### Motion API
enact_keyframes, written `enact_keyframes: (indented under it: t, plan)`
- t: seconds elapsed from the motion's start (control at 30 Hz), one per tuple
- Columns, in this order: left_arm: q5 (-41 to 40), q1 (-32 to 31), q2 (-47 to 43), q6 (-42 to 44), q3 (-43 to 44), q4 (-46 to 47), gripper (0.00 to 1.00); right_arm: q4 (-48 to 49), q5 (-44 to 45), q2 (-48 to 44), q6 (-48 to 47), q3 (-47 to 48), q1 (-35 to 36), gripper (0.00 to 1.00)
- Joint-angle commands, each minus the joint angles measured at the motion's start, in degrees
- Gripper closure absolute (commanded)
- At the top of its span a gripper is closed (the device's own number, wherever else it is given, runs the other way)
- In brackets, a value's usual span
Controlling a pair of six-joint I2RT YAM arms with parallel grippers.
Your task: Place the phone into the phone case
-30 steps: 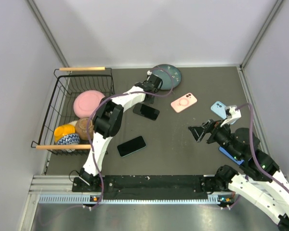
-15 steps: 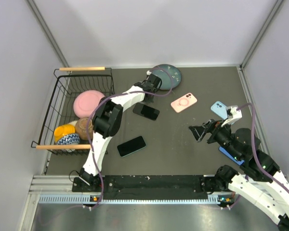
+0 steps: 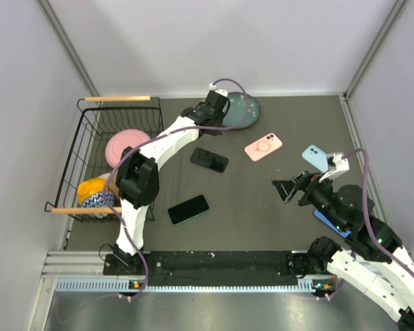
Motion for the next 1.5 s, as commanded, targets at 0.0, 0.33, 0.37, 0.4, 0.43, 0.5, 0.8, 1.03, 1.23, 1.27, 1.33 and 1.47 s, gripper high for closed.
enact_keyframes:
  t: [0.0, 0.33, 0.37, 0.4, 0.43, 0.5, 0.8, 1.03, 1.23, 1.27, 1.33, 1.47]
  plan:
    - [0.57, -3.94, -7.42, 0.79, -2.97, -0.48, 1.0, -1.27, 2.51, -0.58, 2.09, 0.21, 0.56, 0.09]
    - [1.97, -14.75, -14.55, -6.75, -20.19, 0.22, 1.0, -5.67, 5.41, -3.48, 4.29, -0.14, 0.47, 0.09]
    - [1.36, -16.85, -14.64, -7.72, -20.73, -0.82, 1.0, -6.02, 6.11, -4.27, 4.64, -0.4, 0.47, 0.09]
    - [0.31, -17.91, -14.9, -8.69, -21.25, -1.35, 1.0, -6.8, 6.46, -4.62, 4.91, -0.49, 0.47, 0.09]
    - [-0.83, -18.79, -14.91, -10.79, -22.39, -1.62, 1.0, -7.16, 6.73, -5.06, 5.26, -0.75, 0.56, 0.09]
    - [-0.05, -21.17, -15.34, -12.91, -23.89, -0.84, 1.0, -8.12, 7.43, -6.29, 5.61, -1.54, 0.47, 0.09]
    - [1.88, -26.1, -13.68, -21.88, -26.09, 1.19, 1.0, -9.97, 8.49, -8.32, 7.81, -2.78, 0.56, 0.09]
    - [5.66, -27.68, -12.36, -25.66, -26.97, 4.08, 0.96, -10.77, 8.75, -9.72, 8.69, -3.31, 0.56, 0.09]
    - [7.25, -28.12, -12.27, -25.05, -25.04, 4.44, 0.76, -11.2, 8.75, -10.52, 8.86, -3.48, 0.56, 0.09]
    - [7.25, -28.12, -12.44, -24.87, -24.95, 4.44, 0.74, -11.21, 8.75, -10.51, 8.78, -3.31, 0.56, 0.09]
    - [8.21, -28.21, -12.71, -24.61, -24.77, 4.62, 0.67, -11.38, 8.66, -10.6, 8.78, -3.22, 0.56, 0.09]
    - [6.74, -28.21, -15.07, -22.77, -24.42, 3.04, 0.5, -11.38, 8.57, -11.13, 8.69, -3.39, 0.56, 0.09]
